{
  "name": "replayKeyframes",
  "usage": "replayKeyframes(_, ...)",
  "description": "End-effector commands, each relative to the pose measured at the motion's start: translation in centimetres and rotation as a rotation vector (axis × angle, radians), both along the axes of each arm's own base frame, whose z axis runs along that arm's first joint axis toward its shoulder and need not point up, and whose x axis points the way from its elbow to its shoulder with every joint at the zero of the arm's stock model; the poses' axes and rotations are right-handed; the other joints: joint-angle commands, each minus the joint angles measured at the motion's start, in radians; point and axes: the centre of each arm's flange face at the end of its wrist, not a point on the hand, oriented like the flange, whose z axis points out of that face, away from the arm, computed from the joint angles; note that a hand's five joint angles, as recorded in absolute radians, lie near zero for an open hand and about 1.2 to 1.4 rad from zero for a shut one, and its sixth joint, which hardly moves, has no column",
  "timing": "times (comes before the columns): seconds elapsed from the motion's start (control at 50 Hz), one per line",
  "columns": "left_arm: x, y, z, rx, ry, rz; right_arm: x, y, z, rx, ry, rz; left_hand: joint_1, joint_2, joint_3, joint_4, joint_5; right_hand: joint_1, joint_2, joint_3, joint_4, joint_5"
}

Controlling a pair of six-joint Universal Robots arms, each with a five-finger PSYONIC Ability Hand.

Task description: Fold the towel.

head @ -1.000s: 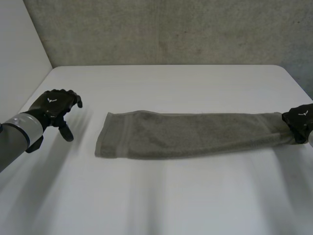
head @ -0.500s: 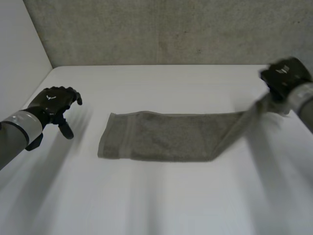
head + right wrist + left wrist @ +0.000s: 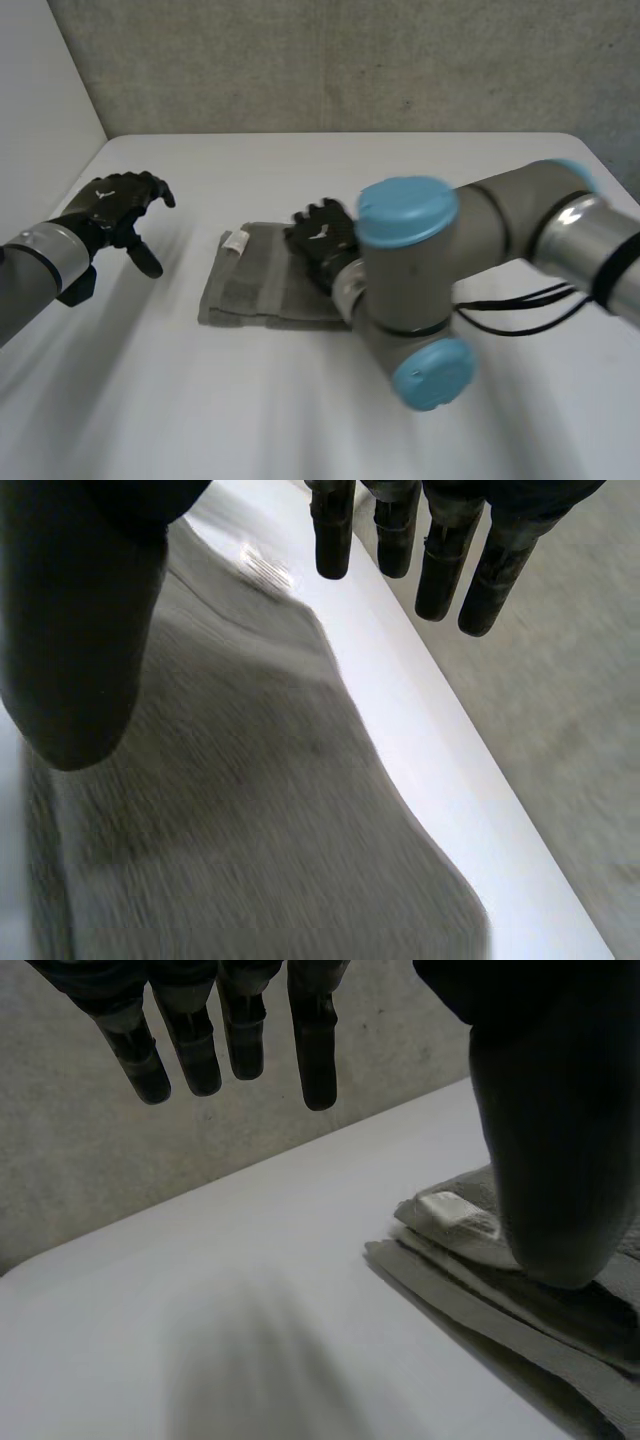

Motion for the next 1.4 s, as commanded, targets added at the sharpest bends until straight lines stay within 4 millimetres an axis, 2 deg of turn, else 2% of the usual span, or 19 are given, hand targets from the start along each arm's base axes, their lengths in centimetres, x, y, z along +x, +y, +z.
replayKeyframes(0.02,-1.6,1.1,-0.2,0.004,-0.001,-0.053,-4.7,-1.8,1.9,0.018,-0.048,-0.1,-0.039,-0.034,-0.024,-0.031,-0.019,-0.069,-0.066,-0.063,-0.072,-0.063)
replayKeyframes(0.06,-2.8,1.9,-0.3,0.008,-0.002,-0.091,-6.7,-2.1,2.1,0.037,-0.078,-0.142,-0.039,-0.034,-0.024,-0.031,-0.019,-0.069,-0.066,-0.063,-0.072,-0.063)
replayKeyframes(0.08,-2.8,1.9,-0.3,0.008,-0.002,-0.092,-6.7,-2.1,2.1,0.037,-0.078,-0.142,-0.039,-0.034,-0.024,-0.031,-0.019,-0.069,-0.066,-0.063,-0.072,-0.063)
replayKeyframes(0.12,-4.0,2.6,-0.4,0.002,-0.001,-0.128,-8.4,-2.3,1.5,0.064,-0.094,-0.172,-0.039,-0.034,-0.024,-0.031,-0.019,-0.069,-0.066,-0.063,-0.072,-0.063)
replayKeyframes(0.22,-5.0,3.3,-0.8,-0.004,-0.001,-0.159,-9.7,-1.8,-0.5,0.112,-0.09,-0.175,-0.039,-0.034,-0.024,-0.031,-0.019,-0.056,-0.054,-0.051,-0.06,-0.05)
replayKeyframes(0.4,-5.2,3.5,-1.1,-0.012,0.0,-0.165,-10.2,-0.8,-3.2,0.149,-0.081,-0.154,-0.039,-0.034,-0.024,-0.031,-0.019,0.326,0.328,0.331,0.322,0.332)
replayKeyframes(0.66,-5.5,4.2,-1.4,0.003,-0.001,-0.179,-9.5,-1.7,-4.7,0.204,-0.197,-0.144,-0.039,-0.034,-0.024,-0.031,-0.019,0.517,0.519,0.522,0.513,0.523)
replayKeyframes(0.82,-5.6,4.2,-1.6,0.005,-0.001,-0.18,-9.5,-2.4,-5.9,0.214,-0.185,-0.154,-0.039,-0.034,-0.024,-0.031,-0.019,0.575,0.578,0.581,0.572,0.581)
replayKeyframes(0.86,-5.6,4.3,-1.6,0.006,-0.001,-0.18,-9.6,-2.5,-6.1,0.214,-0.181,-0.158,-0.039,-0.034,-0.024,-0.031,-0.019,0.64,0.643,0.646,0.637,0.646)
replayKeyframes(0.9,-5.6,4.2,-1.6,0.005,-0.001,-0.18,-9.8,-2.7,-6.2,0.203,-0.166,-0.166,-0.039,-0.034,-0.024,-0.031,-0.019,0.929,0.932,0.935,0.926,0.935)
replayKeyframes(1.02,-5.6,4.3,-1.6,0.006,-0.001,-0.18,-11.1,-3.7,-6.0,0.182,-0.125,-0.196,-0.042,-0.037,-0.027,-0.034,-0.022,1.128,1.13,1.133,1.124,1.134)
replayKeyframes(1.16,-5.5,4.2,-1.5,0.005,-0.001,-0.177,-15.3,-5.3,-5.0,0.159,-0.058,-0.291,-0.042,-0.037,-0.027,-0.034,-0.022,1.153,1.155,1.159,1.15,1.159)
replayKeyframes(1.18,-5.5,4.2,-1.5,0.005,-0.001,-0.177,-15.3,-5.3,-5.0,0.159,-0.057,-0.291,-0.042,-0.037,-0.027,-0.034,-0.022,1.153,1.155,1.159,1.15,1.159)
replayKeyframes(1.22,-5.5,4.2,-1.5,0.005,-0.001,-0.176,-16.9,-5.8,-3.8,0.141,-0.043,-0.33,-0.042,-0.037,-0.027,-0.034,-0.022,1.153,1.155,1.159,1.15,1.159)
replayKeyframes(1.28,-5.5,4.2,-1.5,0.003,-0.001,-0.177,-17.5,-6.0,-3.0,0.123,-0.037,-0.344,-0.042,-0.037,-0.027,-0.034,-0.022,1.153,1.155,1.159,1.15,1.159)
replayKeyframes(1.3,-5.5,4.1,-1.5,0.002,-0.001,-0.174,-18.0,-6.3,-2.1,0.096,-0.03,-0.356,-0.042,-0.037,-0.027,-0.034,-0.022,1.153,1.155,1.159,1.15,1.159)
replayKeyframes(1.34,-5.5,4.1,-1.3,-0.004,0.0,-0.174,-18.2,-6.3,-1.0,0.072,-0.021,-0.357,-0.042,-0.037,-0.027,-0.034,-0.022,1.153,1.155,1.159,1.15,1.159)
replayKeyframes(1.38,-5.5,4.0,-0.8,-0.018,0.005,-0.173,-17.9,-6.2,1.2,0.031,-0.02,-0.337,-0.042,-0.037,-0.027,-0.034,-0.022,1.153,1.155,1.159,1.15,1.159)
replayKeyframes(1.4,-5.5,4.0,-0.8,-0.018,0.005,-0.173,-17.9,-6.2,1.2,0.031,-0.02,-0.337,-0.042,-0.037,-0.027,-0.034,-0.022,1.153,1.155,1.159,1.15,1.159)
